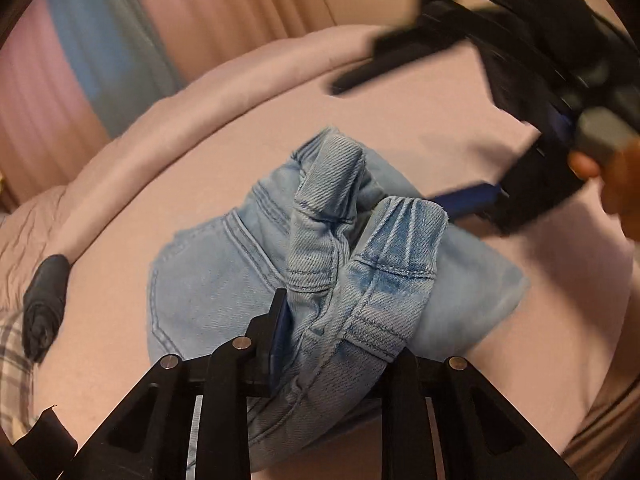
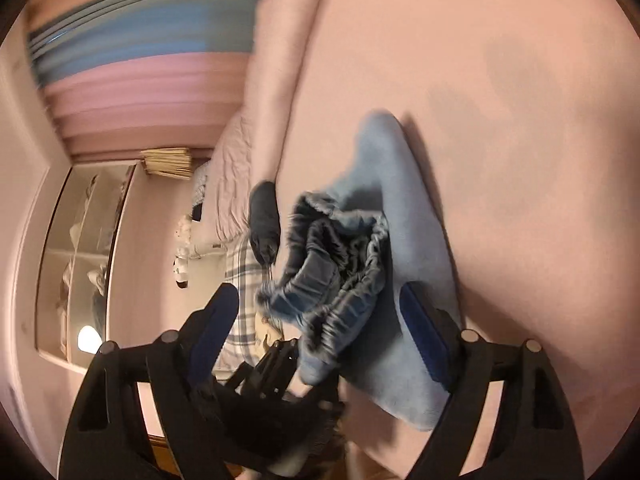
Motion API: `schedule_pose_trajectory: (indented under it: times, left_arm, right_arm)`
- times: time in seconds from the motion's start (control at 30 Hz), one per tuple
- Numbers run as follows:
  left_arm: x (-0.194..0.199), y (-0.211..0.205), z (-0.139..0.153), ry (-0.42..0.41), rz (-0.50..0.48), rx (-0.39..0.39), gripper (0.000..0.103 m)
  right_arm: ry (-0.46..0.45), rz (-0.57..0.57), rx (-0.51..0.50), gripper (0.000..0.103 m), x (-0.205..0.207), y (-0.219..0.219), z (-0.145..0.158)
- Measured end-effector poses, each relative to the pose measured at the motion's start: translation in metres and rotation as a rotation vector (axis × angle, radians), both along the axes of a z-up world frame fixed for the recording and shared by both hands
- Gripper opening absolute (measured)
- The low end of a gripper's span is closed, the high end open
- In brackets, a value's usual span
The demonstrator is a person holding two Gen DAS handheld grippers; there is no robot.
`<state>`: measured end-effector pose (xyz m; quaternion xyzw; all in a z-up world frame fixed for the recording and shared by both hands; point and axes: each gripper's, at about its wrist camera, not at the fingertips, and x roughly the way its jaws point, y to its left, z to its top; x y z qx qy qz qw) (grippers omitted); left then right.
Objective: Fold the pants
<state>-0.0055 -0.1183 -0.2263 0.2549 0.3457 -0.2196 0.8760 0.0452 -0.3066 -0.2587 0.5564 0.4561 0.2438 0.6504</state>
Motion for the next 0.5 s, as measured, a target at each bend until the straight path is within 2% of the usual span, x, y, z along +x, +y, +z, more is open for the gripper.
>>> schedule_pose_trajectory:
  times: [0.07, 0.17, 0.23, 0.3, 0.37, 0.5]
  left_arm:
    - [0.002, 0.005, 0.001, 0.020, -0.010, -0.015, 0.023]
    - [0.007, 0.008, 0.002, 0.034, -0.011, -0.028, 0.023]
    - [0.014, 0.007, 0.004, 0.055, 0.002, -0.046, 0.023]
    - [0.018, 0.011, 0.008, 0.068, 0.012, -0.074, 0.023]
    - [0.020, 0.011, 0.012, 0.074, 0.015, -0.086, 0.023]
    - [0.025, 0.006, 0.020, 0.062, 0.016, -0.079, 0.023]
  right_arm:
    - [0.005, 0.030, -0.003, 0.083, 0.007, 0.007, 0.002]
    - [0.026, 0.094, -0.106, 0.082, 0.016, 0.024, 0.009]
    - [0.023, 0.142, -0.211, 0.069, 0.024, 0.036, 0.016]
    - [0.015, 0.160, -0.260, 0.048, 0.033, 0.035, 0.019]
    - [0.004, 0.171, -0.320, 0.035, 0.036, 0.034, 0.024]
    - [-0.052, 0.171, -0.363, 0.030, 0.037, 0.034, 0.039]
